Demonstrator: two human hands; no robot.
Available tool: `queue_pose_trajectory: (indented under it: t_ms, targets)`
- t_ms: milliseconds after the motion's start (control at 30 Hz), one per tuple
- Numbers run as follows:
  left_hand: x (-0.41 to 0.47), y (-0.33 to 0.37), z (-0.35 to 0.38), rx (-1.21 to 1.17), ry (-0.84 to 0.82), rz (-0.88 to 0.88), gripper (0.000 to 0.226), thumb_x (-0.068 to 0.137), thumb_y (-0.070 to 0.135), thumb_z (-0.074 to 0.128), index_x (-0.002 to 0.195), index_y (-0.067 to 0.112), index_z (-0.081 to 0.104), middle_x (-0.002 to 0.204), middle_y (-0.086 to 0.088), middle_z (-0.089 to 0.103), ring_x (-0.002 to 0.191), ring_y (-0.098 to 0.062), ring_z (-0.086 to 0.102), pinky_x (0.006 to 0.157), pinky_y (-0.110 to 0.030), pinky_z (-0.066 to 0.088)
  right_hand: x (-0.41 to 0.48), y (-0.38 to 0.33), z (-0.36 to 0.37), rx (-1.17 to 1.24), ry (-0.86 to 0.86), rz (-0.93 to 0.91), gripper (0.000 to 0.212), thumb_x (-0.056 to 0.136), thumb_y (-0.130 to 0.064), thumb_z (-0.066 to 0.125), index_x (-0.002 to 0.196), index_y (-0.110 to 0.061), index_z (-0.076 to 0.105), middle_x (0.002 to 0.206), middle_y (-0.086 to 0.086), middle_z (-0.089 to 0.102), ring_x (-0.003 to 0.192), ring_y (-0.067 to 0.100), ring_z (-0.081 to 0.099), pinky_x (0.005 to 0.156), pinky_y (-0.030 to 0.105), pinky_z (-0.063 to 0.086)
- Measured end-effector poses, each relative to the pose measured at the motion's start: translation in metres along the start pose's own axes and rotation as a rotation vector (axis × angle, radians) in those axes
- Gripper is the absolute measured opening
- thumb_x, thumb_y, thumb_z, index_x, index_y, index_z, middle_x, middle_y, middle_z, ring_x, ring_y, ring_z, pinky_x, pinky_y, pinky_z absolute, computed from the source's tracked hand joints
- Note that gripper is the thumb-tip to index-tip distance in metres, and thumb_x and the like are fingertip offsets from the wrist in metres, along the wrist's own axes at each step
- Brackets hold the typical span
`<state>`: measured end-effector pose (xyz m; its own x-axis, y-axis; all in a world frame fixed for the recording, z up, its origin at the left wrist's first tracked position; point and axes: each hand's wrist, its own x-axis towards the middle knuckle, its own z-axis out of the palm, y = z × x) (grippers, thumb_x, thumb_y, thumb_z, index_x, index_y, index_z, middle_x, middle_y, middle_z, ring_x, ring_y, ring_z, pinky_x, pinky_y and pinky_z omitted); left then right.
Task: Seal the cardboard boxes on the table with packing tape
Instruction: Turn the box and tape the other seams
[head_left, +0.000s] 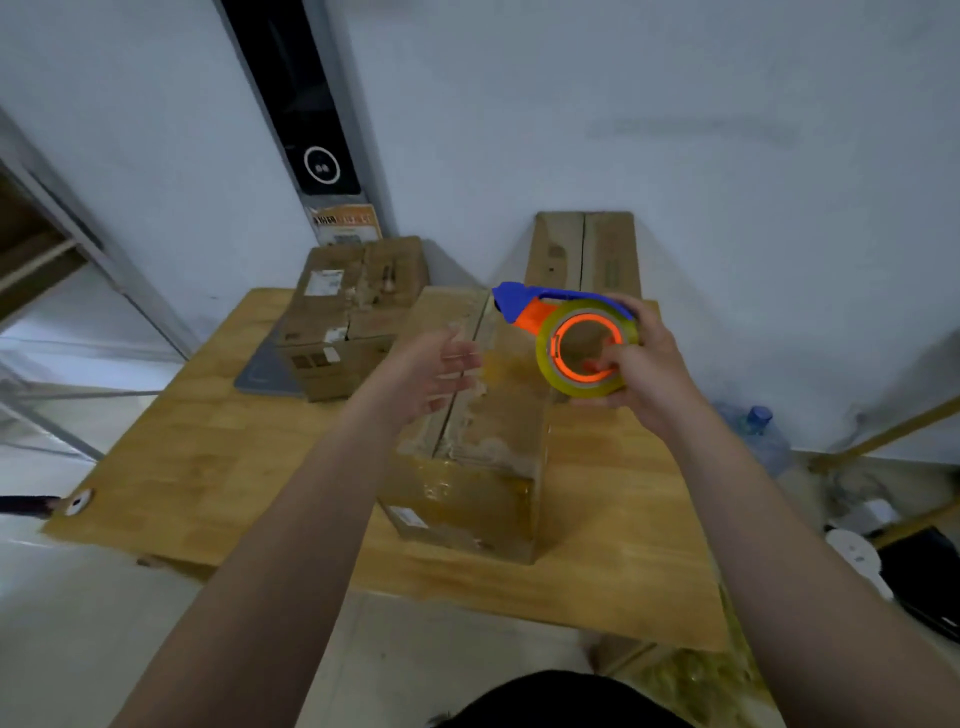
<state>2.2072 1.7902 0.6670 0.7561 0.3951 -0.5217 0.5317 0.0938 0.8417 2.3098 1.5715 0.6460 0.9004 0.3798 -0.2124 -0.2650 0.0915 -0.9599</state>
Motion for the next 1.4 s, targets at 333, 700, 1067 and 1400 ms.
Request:
queue_pose_trajectory:
  t_ms: [333,700,1067,1400]
  targets:
    - [-0.003,0.021,-0.035,-0.169,-0.218,-0.037,0.046,0.098,0.064,0.05,0.107,0.026,0.073,0.102,0.012,0.077,0.097,-0.014,0.065,0.088,-0.036,0.041,-0.025,-0.006,0.053,-0.014,-0.047,-0.078,0.073,0.079,0.02,0.052,0.113,-0.044,0.065,0.118,0.0,0.06,0.1,0.036,0.066,0.061,0.057,0.06]
    - [0.0,0.015,-0.061,-0.243,-0.275,-0.04,0.022,0.103,0.035,0.054,0.104,0.023,0.072,0.106,0.009,0.077,0.094,-0.015,0.064,0.089,-0.039,0.043,-0.031,0.002,0.074,-0.038,-0.021,-0.124,0.073,0.08,0.017,0.059,0.12,-0.044,0.063,0.124,0.002,0.06,0.104,0.035,0.066,0.063,0.06,0.06]
    - [0.008,-0.003,-0.081,-0.159,-0.284,-0.093,0.051,0.104,0.056,0.039,0.114,0.02,0.073,0.105,0.005,0.078,0.098,-0.022,0.064,0.09,-0.042,0.044,-0.029,0.001,0.077,-0.395,-0.036,-0.34,0.079,0.078,0.017,0.059,0.118,-0.051,0.06,0.121,-0.008,0.059,0.096,0.03,0.067,0.063,0.046,0.062]
    - [0.016,-0.023,-0.091,-0.05,-0.276,-0.09,0.024,0.103,0.025,0.056,0.114,0.019,0.075,0.102,0.004,0.078,0.097,-0.015,0.068,0.086,-0.036,0.047,-0.024,0.006,0.084,-0.527,-0.131,-0.468,0.076,0.079,0.018,0.057,0.123,-0.044,0.057,0.121,-0.018,0.058,0.094,0.011,0.065,0.069,0.039,0.058]
